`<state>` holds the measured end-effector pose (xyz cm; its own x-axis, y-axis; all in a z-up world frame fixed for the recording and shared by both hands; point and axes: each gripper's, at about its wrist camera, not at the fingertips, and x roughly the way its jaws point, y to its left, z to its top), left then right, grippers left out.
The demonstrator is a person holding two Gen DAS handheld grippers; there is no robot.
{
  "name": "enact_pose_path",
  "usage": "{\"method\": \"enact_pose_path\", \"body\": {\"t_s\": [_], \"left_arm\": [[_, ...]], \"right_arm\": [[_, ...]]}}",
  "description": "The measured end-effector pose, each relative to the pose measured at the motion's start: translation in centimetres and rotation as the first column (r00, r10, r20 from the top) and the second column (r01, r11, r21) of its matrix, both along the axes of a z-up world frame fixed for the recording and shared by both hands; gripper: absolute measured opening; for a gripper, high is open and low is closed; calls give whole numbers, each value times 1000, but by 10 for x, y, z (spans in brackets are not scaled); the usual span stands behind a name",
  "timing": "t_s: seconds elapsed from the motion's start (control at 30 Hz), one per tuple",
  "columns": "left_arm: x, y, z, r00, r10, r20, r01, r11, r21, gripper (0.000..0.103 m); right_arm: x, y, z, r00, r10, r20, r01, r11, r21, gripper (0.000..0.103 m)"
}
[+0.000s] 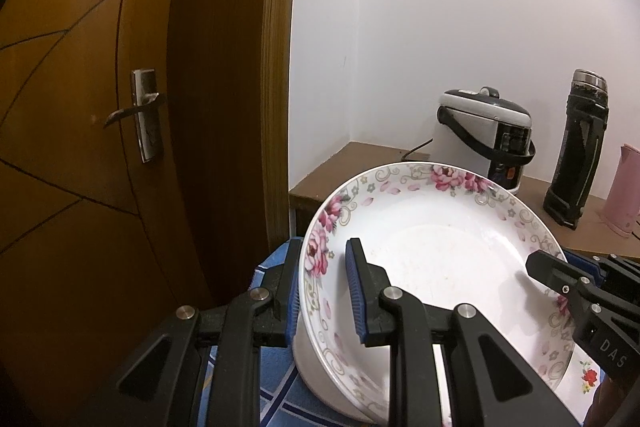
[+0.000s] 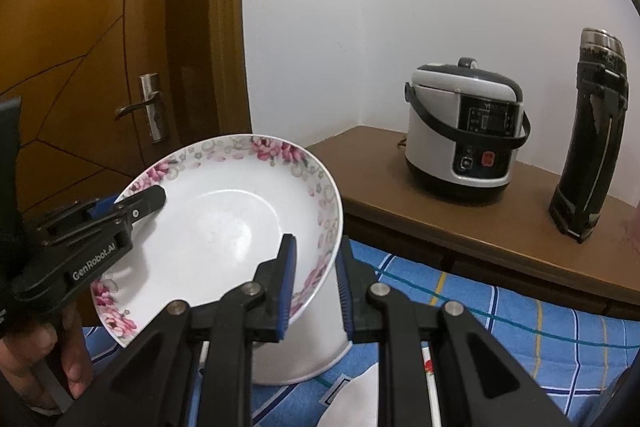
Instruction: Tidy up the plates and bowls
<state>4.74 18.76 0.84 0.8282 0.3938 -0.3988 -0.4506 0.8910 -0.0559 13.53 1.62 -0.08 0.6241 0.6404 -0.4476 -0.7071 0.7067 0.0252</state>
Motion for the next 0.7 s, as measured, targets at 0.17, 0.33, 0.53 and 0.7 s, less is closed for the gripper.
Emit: {"method": "enact_pose_path", "body": {"t_s": [0.17,0.33,0.53,0.7], "left_arm": [[8,4,-5,1000,4,-10,-4,1000,-10,24],[18,8,-9,1000,8,-18,-9,1000,-13,24],[29,13,-17,999,8,-32,-9,1000,-24,24],[36,18,-25,999,5,-49,-7,1000,-29,24]], "right_arm": [[9,5,-7,1000,-8,-12,8,1000,-9,20],[18,11,-13,1000,-21,-21,20,999,-25,20],[27,15,-19,999,-26,-33,25,999,-33,20],[34,18,-27,998,-29,-57,27,999,-46,20]]}}
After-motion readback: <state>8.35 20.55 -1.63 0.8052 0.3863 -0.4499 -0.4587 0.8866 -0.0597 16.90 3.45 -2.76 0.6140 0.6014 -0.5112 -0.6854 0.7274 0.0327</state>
